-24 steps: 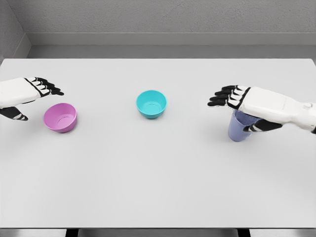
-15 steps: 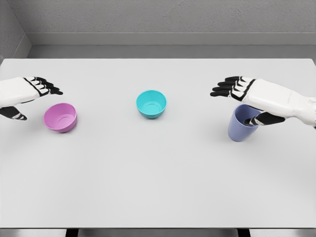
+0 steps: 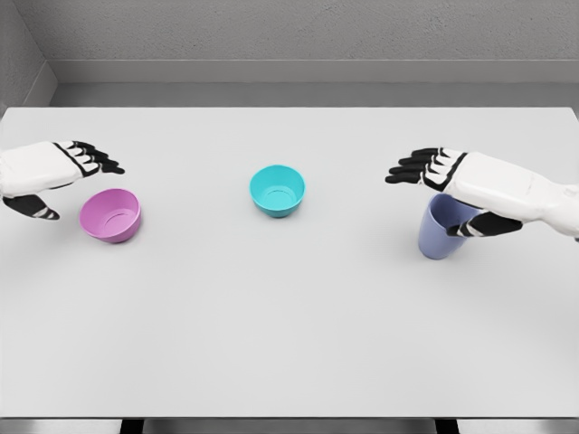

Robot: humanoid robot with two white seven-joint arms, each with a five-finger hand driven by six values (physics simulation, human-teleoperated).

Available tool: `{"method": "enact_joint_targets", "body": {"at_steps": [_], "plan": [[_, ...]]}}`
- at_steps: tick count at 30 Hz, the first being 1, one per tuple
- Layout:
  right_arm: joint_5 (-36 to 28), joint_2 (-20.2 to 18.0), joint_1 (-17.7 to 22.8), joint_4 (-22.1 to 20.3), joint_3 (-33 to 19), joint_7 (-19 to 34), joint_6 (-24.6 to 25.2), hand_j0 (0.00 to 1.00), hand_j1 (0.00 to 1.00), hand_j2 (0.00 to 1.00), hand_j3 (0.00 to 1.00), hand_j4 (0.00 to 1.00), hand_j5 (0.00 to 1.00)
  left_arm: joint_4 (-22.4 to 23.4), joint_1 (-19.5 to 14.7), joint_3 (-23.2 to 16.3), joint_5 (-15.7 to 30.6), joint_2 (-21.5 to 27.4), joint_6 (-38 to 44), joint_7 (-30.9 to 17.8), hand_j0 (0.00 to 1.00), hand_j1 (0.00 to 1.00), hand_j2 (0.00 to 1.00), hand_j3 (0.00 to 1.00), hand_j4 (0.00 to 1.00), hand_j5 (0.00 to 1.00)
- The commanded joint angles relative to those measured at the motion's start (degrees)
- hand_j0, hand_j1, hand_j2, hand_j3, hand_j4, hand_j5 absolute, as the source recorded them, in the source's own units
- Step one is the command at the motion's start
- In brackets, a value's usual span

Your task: Stacking bowl and cup with both arms

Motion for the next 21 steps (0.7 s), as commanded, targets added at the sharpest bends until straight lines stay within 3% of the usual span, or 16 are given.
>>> {"method": "enact_joint_targets", "body": {"at_steps": [1,21], "plan": [[-1.69,-1.25,0.09,-0.11,-0.18,0.24,0.18,1.00,1.00,1.00,1.00,1.00,1.00,0.00,0.00,-0.12,-0.08,-0.88,0.09,-0.02,1.00,1.00,1.00,1.00,1.00,1.00],[-1.78,-1.34,0.70,-0.64,-0.36,-0.55,0.18,1.00,1.00,1.00,1.00,1.00,1.00,0.35,-0.18,-2.67,0.09,-0.80,0.09,-0.02,1.00,1.00,1.00,1.00,1.00,1.00]]}}
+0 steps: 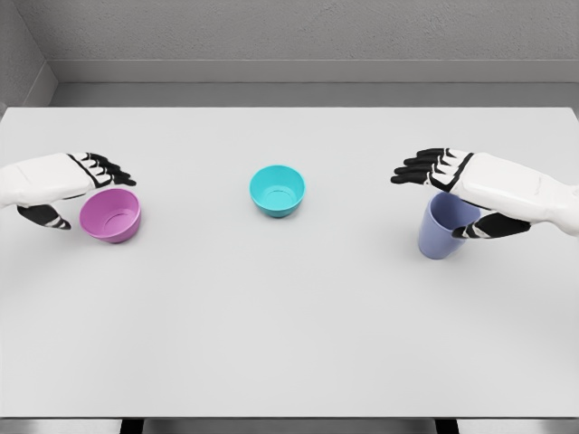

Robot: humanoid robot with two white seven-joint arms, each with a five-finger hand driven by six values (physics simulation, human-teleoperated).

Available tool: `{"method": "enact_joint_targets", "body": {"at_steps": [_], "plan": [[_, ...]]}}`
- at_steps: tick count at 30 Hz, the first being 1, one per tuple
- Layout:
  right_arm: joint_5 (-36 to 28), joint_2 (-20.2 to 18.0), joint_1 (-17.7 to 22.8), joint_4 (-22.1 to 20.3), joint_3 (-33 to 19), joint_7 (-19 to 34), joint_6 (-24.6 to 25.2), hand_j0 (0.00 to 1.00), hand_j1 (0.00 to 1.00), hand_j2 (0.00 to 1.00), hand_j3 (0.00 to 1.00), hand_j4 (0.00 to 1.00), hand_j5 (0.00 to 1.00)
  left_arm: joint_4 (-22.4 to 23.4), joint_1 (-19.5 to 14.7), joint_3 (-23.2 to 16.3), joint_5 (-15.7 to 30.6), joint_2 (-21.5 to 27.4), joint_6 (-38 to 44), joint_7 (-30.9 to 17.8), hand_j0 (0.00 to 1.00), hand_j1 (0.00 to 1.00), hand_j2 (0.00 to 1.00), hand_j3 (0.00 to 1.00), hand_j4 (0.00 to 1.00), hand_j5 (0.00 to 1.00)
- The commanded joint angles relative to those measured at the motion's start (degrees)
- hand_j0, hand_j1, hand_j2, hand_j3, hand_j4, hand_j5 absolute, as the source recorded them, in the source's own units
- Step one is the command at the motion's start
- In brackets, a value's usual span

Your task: Stacking bowl and cup with both arms

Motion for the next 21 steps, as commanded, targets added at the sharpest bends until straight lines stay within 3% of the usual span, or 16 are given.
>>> {"method": "enact_joint_targets", "body": {"at_steps": [1,21], "plan": [[-0.44,-0.22,0.00,-0.07,0.03,0.02,0.16,1.00,1.00,1.00,1.00,1.00,1.00,0.07,0.00,-0.83,0.49,0.35,0.09,0.02,1.00,1.00,1.00,1.00,1.00,1.00],[-0.44,0.05,-0.09,-0.07,0.03,-0.07,0.16,1.00,1.00,1.00,1.00,1.00,1.00,1.12,-2.02,-2.50,0.67,0.00,0.09,0.02,1.00,1.00,1.00,1.00,1.00,1.00]]}}
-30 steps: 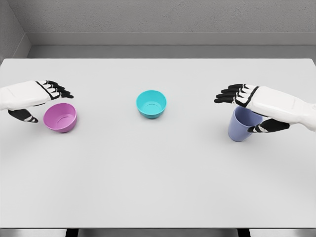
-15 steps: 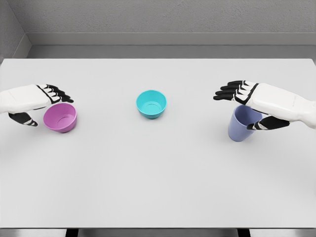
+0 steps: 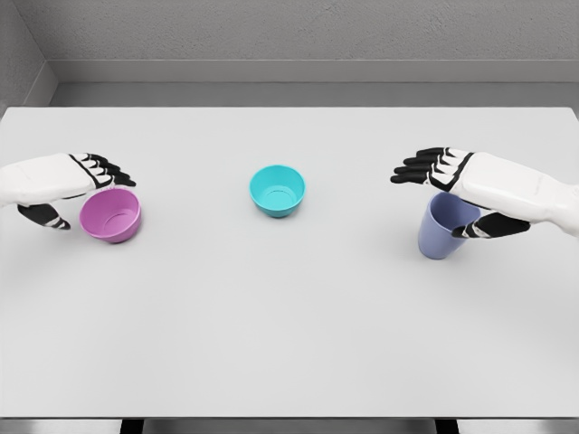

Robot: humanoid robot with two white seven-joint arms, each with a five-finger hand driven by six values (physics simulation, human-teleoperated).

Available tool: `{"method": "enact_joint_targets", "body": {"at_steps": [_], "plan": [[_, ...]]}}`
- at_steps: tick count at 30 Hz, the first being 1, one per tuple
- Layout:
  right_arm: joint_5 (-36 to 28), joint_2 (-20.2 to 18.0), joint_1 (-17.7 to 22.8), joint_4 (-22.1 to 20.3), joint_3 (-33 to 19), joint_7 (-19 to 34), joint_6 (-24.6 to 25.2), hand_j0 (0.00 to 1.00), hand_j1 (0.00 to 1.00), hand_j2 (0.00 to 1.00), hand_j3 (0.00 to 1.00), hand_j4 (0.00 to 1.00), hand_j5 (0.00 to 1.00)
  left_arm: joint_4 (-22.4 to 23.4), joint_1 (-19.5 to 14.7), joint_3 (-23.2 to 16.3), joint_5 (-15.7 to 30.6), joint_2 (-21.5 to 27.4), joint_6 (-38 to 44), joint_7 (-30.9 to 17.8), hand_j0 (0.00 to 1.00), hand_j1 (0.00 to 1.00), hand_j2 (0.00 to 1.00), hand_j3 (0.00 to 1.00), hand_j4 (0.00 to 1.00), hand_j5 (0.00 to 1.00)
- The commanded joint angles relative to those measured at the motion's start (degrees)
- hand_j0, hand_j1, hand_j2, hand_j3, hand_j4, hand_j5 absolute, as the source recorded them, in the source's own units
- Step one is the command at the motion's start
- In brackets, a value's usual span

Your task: Stacking bowl and cup with both arms

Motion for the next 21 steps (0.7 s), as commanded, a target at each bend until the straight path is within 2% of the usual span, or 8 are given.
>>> {"method": "enact_joint_targets", "body": {"at_steps": [1,21], "plan": [[-0.37,0.02,0.00,-0.02,-0.01,-0.03,0.17,1.00,1.00,1.00,1.00,1.00,1.00,0.08,0.00,0.04,0.29,-0.20,0.08,0.02,1.00,1.00,1.00,1.00,1.00,1.00],[-0.37,0.02,-0.09,-0.02,-0.01,-0.03,0.17,1.00,1.00,1.00,1.00,1.00,1.00,0.96,-0.09,-0.75,-0.33,-1.87,0.08,-0.06,1.00,1.00,1.00,1.00,1.00,1.00]]}}
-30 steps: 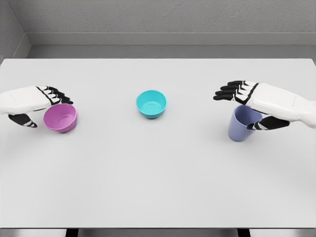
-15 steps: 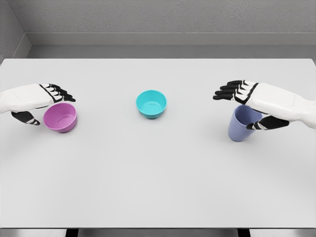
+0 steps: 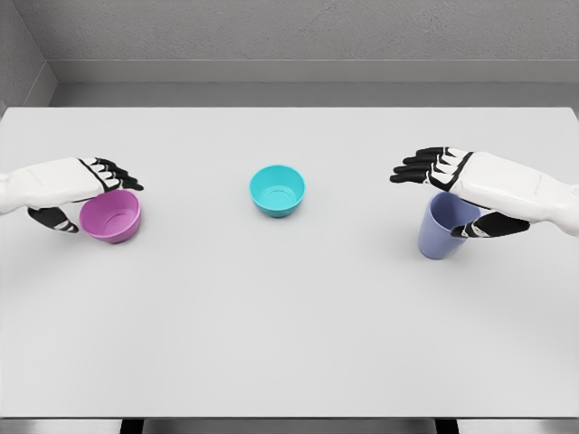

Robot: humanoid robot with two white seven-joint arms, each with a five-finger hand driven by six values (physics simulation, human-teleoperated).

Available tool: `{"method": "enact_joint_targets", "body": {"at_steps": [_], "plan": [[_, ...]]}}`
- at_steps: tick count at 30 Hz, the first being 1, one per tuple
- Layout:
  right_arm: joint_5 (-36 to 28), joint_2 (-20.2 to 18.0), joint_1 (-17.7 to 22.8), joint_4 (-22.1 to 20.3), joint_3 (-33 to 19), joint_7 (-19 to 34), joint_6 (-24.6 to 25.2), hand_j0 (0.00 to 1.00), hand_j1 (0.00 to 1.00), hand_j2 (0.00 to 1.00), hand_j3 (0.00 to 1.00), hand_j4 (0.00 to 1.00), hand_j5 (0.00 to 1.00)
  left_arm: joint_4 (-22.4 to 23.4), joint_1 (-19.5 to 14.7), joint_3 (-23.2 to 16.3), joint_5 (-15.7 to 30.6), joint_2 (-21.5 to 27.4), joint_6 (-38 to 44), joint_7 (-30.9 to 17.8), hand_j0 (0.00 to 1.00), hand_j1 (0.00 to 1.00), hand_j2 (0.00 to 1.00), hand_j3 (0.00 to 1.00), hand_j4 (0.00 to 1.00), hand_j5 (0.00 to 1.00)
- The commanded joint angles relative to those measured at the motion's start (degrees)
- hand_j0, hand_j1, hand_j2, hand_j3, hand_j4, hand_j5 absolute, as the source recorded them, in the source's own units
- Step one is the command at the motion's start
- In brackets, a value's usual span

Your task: Stacking bowl and cup with both arms

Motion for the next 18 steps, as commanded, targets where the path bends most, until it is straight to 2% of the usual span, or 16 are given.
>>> {"method": "enact_joint_targets", "body": {"at_steps": [1,18], "plan": [[-0.41,-0.17,0.00,-0.05,-0.01,-0.03,0.17,1.00,1.00,1.00,1.00,1.00,1.00,0.16,0.00,-0.03,0.23,-0.20,0.09,0.02,1.00,1.00,1.00,1.00,1.00,1.00],[-0.41,-0.25,0.09,-0.05,-0.01,-0.03,0.17,1.00,1.00,1.00,1.00,1.00,1.00,0.51,0.18,-0.47,0.41,-0.55,0.09,0.02,1.00,1.00,1.00,1.00,1.00,1.00]]}}
